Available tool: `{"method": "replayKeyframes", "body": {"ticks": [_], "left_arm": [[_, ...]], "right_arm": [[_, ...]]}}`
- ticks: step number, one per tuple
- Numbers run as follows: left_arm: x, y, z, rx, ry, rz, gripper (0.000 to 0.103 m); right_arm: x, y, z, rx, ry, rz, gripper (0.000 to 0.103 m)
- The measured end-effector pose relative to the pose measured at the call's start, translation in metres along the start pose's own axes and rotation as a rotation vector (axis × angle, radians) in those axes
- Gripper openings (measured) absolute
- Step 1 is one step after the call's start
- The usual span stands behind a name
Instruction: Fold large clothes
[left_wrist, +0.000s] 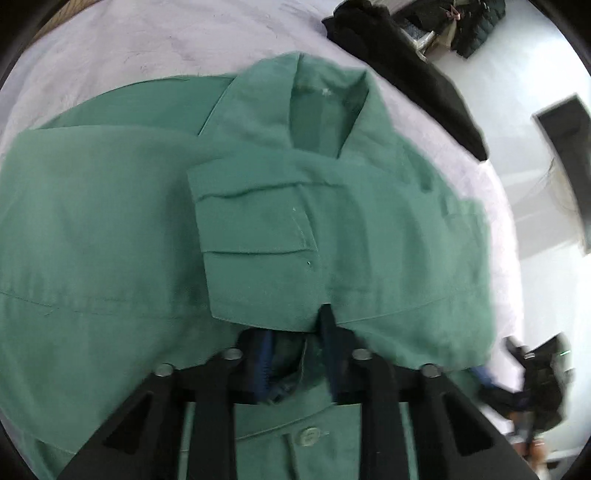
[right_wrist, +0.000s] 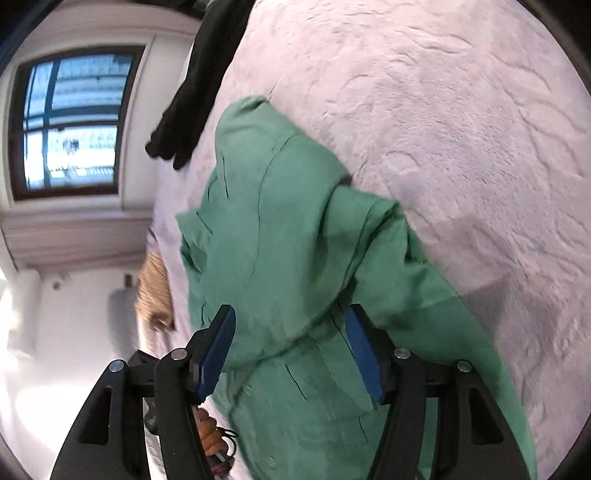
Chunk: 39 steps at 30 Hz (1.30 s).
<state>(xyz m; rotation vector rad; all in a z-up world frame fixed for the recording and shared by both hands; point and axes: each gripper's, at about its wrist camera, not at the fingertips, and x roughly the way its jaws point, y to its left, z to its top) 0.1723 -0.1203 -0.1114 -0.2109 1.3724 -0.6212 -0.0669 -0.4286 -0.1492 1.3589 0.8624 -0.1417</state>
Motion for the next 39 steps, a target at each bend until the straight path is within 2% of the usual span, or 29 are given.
{"method": "replayKeyframes", "body": {"ticks": [2,4,8,9,10,11,12,13,15,18,21,23,25,27,28,29,31,35,39], "left_arm": [[-0.019,0.004,0.007,0.003,-0.068,-0.031,0.018],[-0.034,0.010,0.011,0.010,-0.115,-0.016,0.010],[-0.031,0.032,0.015,-0.031,-0.087,0.010,0.009],[-0.027,0.034,0.013,-0.019,-0.136,0.022,0.009],[-0.023,0.035,0.011,-0.017,-0.128,0.037,0.009],[-0.019,0.035,0.007,-0.014,-0.124,0.052,0.009],[-0.017,0.033,0.005,-0.011,-0.127,0.057,0.009],[-0.015,0.033,0.004,-0.008,-0.127,0.057,0.009],[-0.010,0.030,0.001,-0.001,-0.114,0.062,0.009],[-0.004,0.027,-0.006,0.037,-0.096,0.122,0.009],[-0.002,0.031,-0.012,0.053,-0.078,0.156,0.009],[-0.007,0.032,-0.013,0.064,-0.080,0.178,0.009],[-0.015,0.029,-0.013,0.092,-0.104,0.240,0.009],[-0.028,0.031,-0.013,0.105,-0.130,0.255,0.009],[-0.033,0.031,-0.014,0.105,-0.139,0.252,0.009],[-0.037,0.030,-0.013,0.102,-0.148,0.250,0.009],[-0.042,0.026,-0.011,0.102,-0.157,0.235,0.009],[-0.045,0.007,-0.014,0.160,-0.157,0.165,0.009],[-0.032,-0.009,-0.016,0.214,-0.131,0.145,0.009]], "right_arm": [[0.002,-0.002,0.005,0.028,-0.007,0.044,0.068],[0.006,-0.004,0.006,0.038,-0.011,0.061,0.072],[0.000,-0.015,0.019,0.069,-0.046,0.066,0.072],[-0.001,-0.017,0.022,0.090,-0.064,0.070,0.072],[-0.006,-0.019,0.025,0.101,-0.077,0.070,0.060],[-0.011,-0.017,0.029,0.100,-0.102,0.045,0.010],[-0.015,-0.015,0.032,0.090,-0.117,0.017,0.004],[-0.024,-0.009,0.035,0.052,-0.162,-0.021,0.003],[-0.036,-0.007,0.039,-0.019,-0.172,-0.100,0.002],[-0.024,-0.018,0.042,-0.078,-0.113,-0.197,0.002],[-0.017,-0.030,0.043,-0.061,-0.089,-0.207,0.000],[-0.021,-0.026,0.042,-0.067,-0.054,-0.206,0.005],[-0.028,-0.007,0.033,-0.161,0.013,-0.239,0.009],[-0.033,0.020,0.024,-0.280,0.042,-0.244,0.029],[-0.035,0.036,0.021,-0.353,0.043,-0.252,0.055],[-0.035,0.051,0.022,-0.422,0.035,-0.259,0.072],[-0.025,0.072,0.037,-0.500,0.006,-0.309,0.073],[0.018,0.075,0.100,-0.434,-0.037,-0.322,0.071],[0.063,0.068,0.134,-0.379,0.031,-0.309,0.070]]}}
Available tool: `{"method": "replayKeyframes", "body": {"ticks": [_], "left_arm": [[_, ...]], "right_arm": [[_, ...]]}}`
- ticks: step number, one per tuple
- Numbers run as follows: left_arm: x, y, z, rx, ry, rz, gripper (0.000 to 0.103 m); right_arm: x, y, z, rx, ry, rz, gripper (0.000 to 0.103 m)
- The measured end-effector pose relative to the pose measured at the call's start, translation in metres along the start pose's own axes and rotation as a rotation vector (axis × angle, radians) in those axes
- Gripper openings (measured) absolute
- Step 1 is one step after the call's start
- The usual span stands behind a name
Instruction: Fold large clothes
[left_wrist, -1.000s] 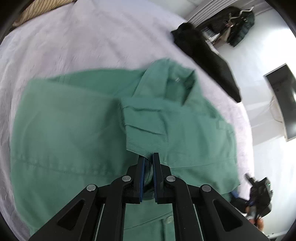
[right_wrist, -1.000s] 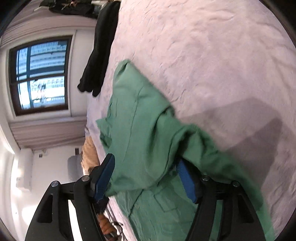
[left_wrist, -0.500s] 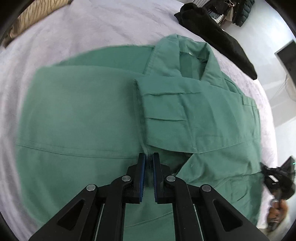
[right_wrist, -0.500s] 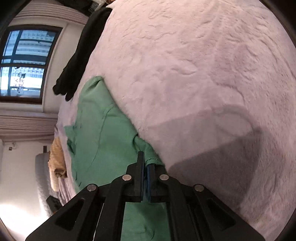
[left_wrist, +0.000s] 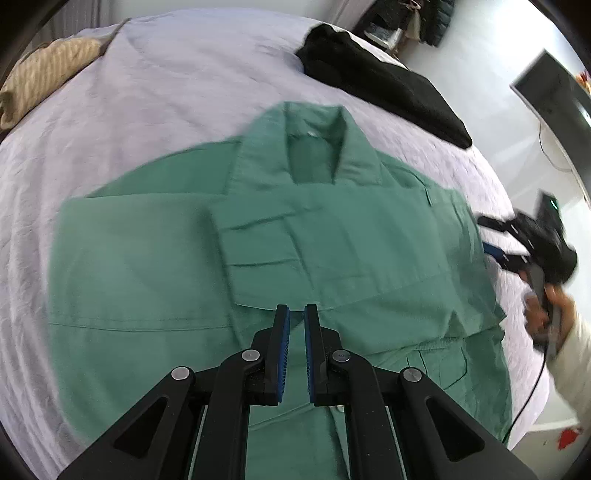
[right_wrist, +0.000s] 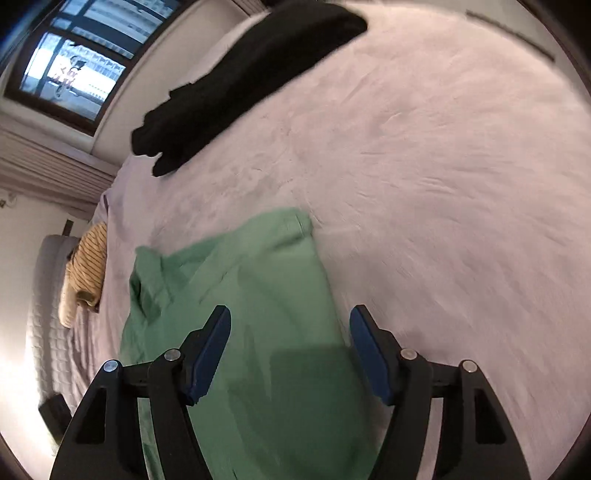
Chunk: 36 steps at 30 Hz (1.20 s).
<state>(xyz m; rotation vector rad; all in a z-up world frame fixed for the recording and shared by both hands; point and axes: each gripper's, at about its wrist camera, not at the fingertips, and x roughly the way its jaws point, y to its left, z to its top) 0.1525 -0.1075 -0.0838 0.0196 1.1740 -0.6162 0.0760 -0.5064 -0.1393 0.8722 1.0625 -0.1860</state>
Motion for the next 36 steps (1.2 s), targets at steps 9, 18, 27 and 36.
{"method": "replayKeyframes", "body": {"ticks": [9,18,27,36], "left_arm": [[0.063,-0.003,0.010,0.000,0.026,0.130,0.009],[0.023,0.018,0.011,0.001,0.023,0.198,0.009],[0.020,-0.016,0.004,0.050,0.020,0.111,0.009],[0.033,0.005,-0.011,0.000,0.061,0.166,0.009]], "right_arm": [[0.019,-0.004,0.012,-0.110,0.010,-0.125,0.004],[-0.043,-0.004,-0.021,-0.081,-0.098,-0.154,0.007],[-0.062,0.020,-0.086,-0.238,-0.026,-0.152,0.007],[-0.055,-0.030,-0.108,-0.169,0.021,-0.275,0.003]]}}
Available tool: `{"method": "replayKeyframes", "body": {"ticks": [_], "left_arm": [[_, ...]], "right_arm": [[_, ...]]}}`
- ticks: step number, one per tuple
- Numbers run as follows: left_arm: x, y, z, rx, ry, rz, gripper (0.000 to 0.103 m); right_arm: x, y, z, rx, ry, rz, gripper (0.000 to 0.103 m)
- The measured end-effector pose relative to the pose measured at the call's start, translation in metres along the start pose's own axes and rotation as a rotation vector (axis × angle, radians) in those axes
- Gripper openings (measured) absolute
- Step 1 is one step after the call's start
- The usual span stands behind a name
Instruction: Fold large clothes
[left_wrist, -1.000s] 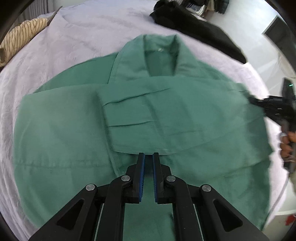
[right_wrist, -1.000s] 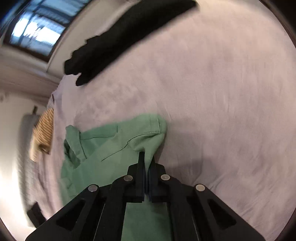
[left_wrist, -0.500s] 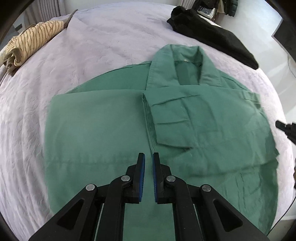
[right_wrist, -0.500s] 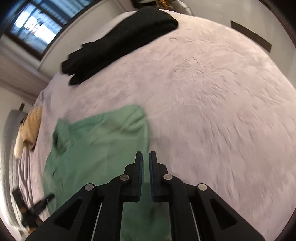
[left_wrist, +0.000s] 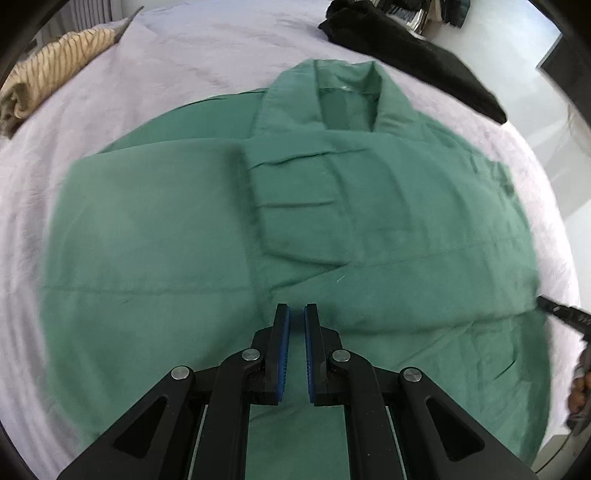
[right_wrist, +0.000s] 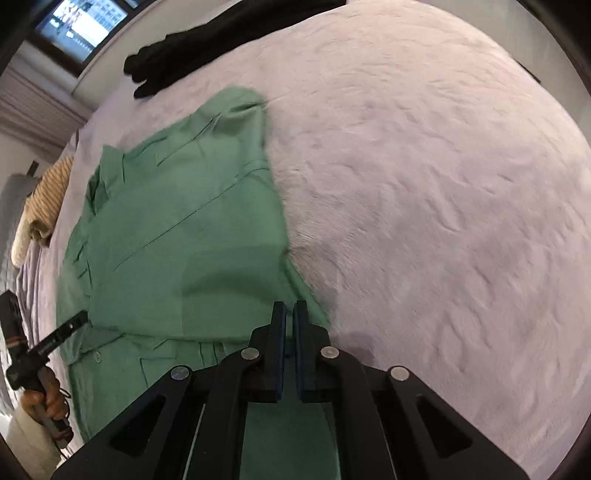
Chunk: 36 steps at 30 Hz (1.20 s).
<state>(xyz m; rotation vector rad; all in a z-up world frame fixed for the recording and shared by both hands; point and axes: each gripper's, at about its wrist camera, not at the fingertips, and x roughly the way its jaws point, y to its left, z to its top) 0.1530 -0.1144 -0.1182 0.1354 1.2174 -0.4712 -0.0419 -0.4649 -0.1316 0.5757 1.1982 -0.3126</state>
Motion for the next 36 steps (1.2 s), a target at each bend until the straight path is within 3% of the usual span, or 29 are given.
{"method": "replayKeyframes", "body": {"ticks": [6,10,19,20,21,22,24,36], "left_arm": [[-0.027,0.013,-0.022,-0.036,0.031,0.054,0.009],[-0.044,0.007,-0.041,-0.033,0.050,0.124,0.009],[-0.068,-0.003,-0.076,-0.054,0.101,0.176,0.010],[-0.072,-0.004,-0.079,-0.056,0.100,0.182,0.032],[-0.076,-0.003,-0.083,-0.059,0.099,0.190,0.088],[-0.083,-0.003,-0.087,-0.071,0.090,0.223,0.103],[-0.096,-0.003,-0.094,-0.075,0.048,0.248,0.102],[-0.120,-0.004,-0.115,-0.161,0.136,0.259,0.102]], "right_arm": [[-0.020,-0.013,-0.018,0.061,0.041,0.015,0.004],[-0.033,0.000,-0.035,0.070,0.062,0.031,0.008],[-0.044,0.028,-0.058,0.055,0.160,0.080,0.008],[-0.045,0.032,-0.061,0.052,0.174,0.087,0.008],[-0.045,0.034,-0.063,0.047,0.182,0.086,0.008],[-0.045,0.037,-0.065,0.041,0.192,0.086,0.008],[-0.047,0.043,-0.070,0.028,0.210,0.087,0.008],[-0.069,0.063,-0.078,-0.024,0.231,0.102,0.009]]}}
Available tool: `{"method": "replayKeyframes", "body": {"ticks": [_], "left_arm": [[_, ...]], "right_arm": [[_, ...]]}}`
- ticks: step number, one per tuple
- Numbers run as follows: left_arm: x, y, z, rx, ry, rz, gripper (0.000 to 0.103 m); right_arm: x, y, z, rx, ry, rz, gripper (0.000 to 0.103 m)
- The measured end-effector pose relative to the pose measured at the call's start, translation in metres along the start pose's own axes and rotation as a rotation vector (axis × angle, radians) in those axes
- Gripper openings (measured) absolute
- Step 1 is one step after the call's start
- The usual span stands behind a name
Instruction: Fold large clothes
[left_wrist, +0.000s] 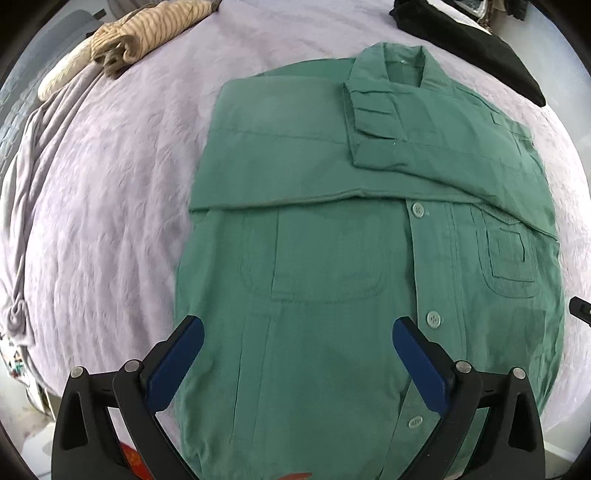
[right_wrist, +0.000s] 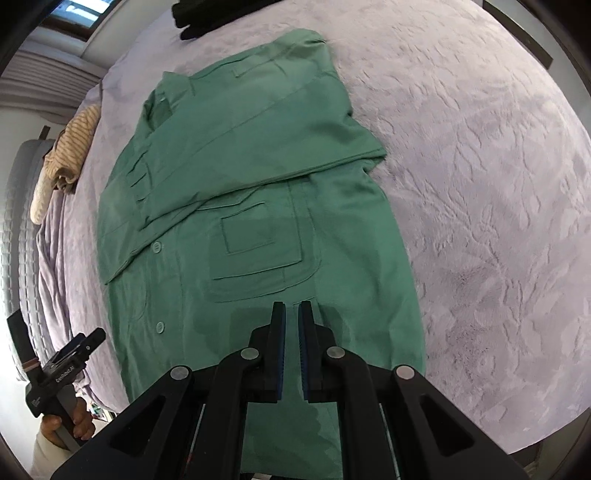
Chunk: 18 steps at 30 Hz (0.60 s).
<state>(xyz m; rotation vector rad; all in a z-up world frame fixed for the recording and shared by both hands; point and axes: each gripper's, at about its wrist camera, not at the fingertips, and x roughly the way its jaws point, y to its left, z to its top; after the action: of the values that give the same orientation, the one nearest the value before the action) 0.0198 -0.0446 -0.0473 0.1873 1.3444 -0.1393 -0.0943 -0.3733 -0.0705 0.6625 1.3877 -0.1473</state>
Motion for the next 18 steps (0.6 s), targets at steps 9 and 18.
{"method": "replayKeyframes", "body": {"ticks": [9,18], "left_arm": [[-0.020,0.002,-0.007,-0.002,0.015,0.002,0.102],[-0.033,-0.011,-0.007,0.019,0.005,0.005,0.102]], "right_arm": [[-0.016,0.005,-0.007,-0.011,-0.011,0.033,0.058],[-0.027,0.012,-0.013,-0.065,-0.040,0.061,0.086]]}}
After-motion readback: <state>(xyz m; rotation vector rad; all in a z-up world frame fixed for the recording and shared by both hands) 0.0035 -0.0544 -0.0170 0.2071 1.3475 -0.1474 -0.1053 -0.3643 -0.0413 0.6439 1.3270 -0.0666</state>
